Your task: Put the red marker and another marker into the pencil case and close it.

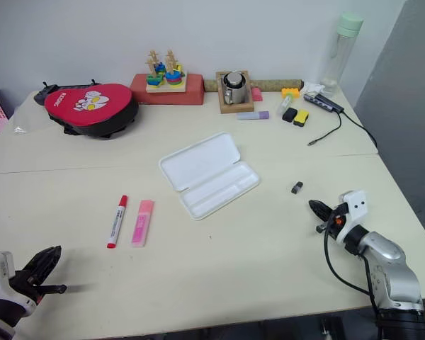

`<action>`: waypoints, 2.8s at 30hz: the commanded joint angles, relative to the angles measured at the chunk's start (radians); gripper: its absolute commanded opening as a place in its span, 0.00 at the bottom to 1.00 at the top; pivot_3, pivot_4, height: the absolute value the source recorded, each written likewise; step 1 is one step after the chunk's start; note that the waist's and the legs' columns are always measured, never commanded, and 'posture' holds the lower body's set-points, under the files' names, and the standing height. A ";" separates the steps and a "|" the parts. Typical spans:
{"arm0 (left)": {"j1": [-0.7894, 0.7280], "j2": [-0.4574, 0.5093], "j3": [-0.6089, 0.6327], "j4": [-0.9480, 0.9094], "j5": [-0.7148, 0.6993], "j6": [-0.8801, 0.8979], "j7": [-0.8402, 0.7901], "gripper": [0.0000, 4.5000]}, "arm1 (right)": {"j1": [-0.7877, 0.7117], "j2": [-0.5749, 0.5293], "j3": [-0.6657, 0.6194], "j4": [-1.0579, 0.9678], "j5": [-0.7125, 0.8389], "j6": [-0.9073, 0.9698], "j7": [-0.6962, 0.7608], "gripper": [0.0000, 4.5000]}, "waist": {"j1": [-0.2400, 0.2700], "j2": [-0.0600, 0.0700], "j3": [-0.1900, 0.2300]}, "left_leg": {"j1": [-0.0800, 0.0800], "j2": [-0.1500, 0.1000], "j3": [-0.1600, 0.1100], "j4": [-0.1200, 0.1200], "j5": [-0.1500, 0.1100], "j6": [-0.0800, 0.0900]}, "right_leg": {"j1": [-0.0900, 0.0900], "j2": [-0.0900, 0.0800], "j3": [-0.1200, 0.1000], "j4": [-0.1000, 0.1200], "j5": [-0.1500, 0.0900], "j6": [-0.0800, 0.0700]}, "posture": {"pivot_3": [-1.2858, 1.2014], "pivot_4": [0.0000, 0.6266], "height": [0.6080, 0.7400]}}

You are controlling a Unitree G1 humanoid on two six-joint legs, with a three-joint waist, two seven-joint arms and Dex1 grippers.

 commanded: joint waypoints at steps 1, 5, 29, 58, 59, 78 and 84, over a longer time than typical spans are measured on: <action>0.007 0.011 0.006 -0.009 -0.001 -0.017 -0.013 0.11 | -0.001 -0.002 -0.026 0.003 0.008 -0.036 0.017 0.00 | 0.000 0.000 0.000 | 0.000 0.000 0.000 0.000 0.000 0.000 | 0.000 0.000 0.000 0.000 0.000 0.000 | 0.52 0.24 1.00; 0.009 0.016 0.008 -0.013 0.010 -0.001 0.001 0.11 | -0.003 -0.005 -0.025 0.010 0.009 -0.043 0.024 0.00 | 0.000 0.000 0.000 | 0.000 0.000 0.000 0.000 0.000 0.000 | 0.000 0.000 0.000 0.000 0.000 0.000 | 0.52 0.24 1.00; 0.037 0.001 0.012 -0.028 0.000 -0.004 -0.005 0.11 | -0.043 -0.026 -0.004 0.032 0.000 0.008 0.045 0.00 | 0.000 0.000 0.000 | 0.000 0.000 0.000 0.000 0.000 0.000 | 0.000 0.000 0.000 0.000 0.000 0.000 | 0.52 0.24 1.00; 0.074 0.055 0.058 -0.071 -0.187 0.190 -0.059 0.18 | -0.165 -0.116 0.110 -0.179 0.083 0.164 0.190 1.00 | -0.001 0.000 0.000 | 0.000 0.000 0.000 0.000 0.000 0.000 | 0.000 0.000 -0.001 0.000 0.000 0.000 | 0.52 0.24 1.00; 0.077 0.059 0.059 -0.076 -0.194 0.195 -0.064 0.21 | -0.184 -0.115 0.124 -0.173 0.076 0.156 0.198 1.00 | 0.000 0.000 0.000 | 0.000 0.000 0.000 0.000 0.000 0.000 | 0.000 0.000 -0.001 0.000 0.000 0.000 | 0.52 0.24 1.00; 0.105 0.279 0.091 -0.176 -0.206 0.249 -0.216 0.64 | -0.604 -0.102 0.443 0.088 -0.108 0.050 0.515 1.00 | -0.009 0.000 0.000 | -0.001 0.001 -0.001 -0.001 0.000 0.000 | -0.001 0.000 -0.002 0.000 0.000 0.000 | 0.52 0.24 1.00; 0.059 0.323 0.074 -0.193 -0.209 0.269 -0.226 0.64 | -0.729 -0.082 0.555 0.326 -0.283 -0.189 0.606 1.00 | -0.012 0.000 0.000 | -0.001 0.001 0.000 -0.001 0.000 0.000 | -0.001 0.000 -0.002 0.000 0.000 0.001 | 0.52 0.24 1.00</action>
